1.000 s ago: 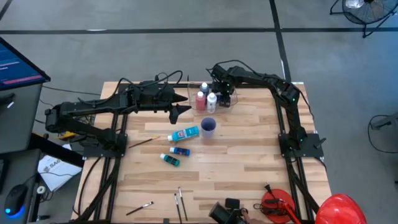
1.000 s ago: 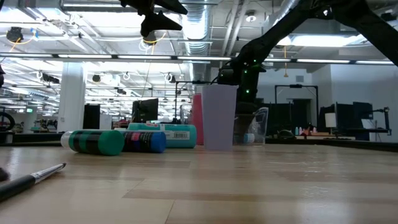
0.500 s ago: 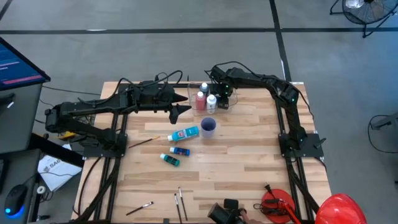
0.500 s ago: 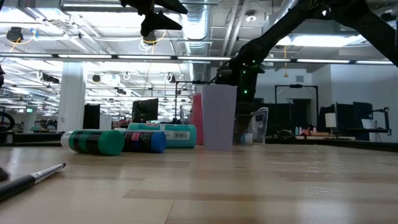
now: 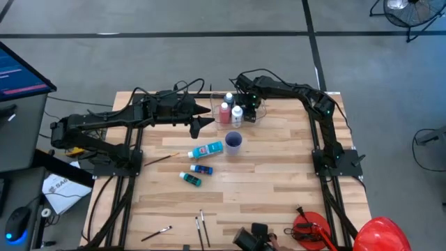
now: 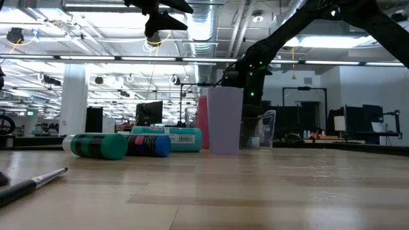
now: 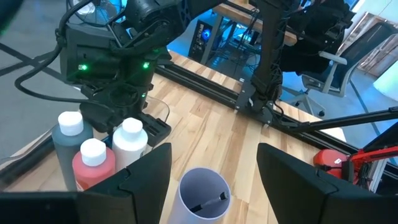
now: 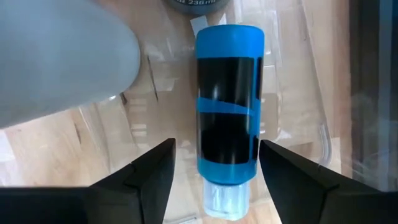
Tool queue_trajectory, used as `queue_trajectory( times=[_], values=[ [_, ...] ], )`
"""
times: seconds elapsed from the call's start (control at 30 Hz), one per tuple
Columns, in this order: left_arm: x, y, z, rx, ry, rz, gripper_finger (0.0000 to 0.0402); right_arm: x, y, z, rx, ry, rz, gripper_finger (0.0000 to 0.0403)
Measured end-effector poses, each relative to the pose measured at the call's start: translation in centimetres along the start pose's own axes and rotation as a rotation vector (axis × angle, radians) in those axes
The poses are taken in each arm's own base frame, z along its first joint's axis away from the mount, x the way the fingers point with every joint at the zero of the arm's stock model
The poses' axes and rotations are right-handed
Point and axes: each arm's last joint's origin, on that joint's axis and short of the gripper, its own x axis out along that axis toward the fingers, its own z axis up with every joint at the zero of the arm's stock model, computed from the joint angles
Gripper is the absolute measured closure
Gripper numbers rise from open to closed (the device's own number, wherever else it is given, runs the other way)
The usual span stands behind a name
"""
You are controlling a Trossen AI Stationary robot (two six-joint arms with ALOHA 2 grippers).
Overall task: Pick & Place Paint Supplies
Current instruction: Adjust the blue paint bottle in the transparent bin
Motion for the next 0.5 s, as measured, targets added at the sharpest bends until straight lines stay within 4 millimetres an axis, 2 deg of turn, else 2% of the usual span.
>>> queue_trajectory(
  times=[0.5],
  values=[
    [0.00,-0.02,0.05,-0.011,-0.005,-0.002,0.0172,0.67,0.32,-0.65,-0.056,0.022,0.016,0.0214]
  ],
)
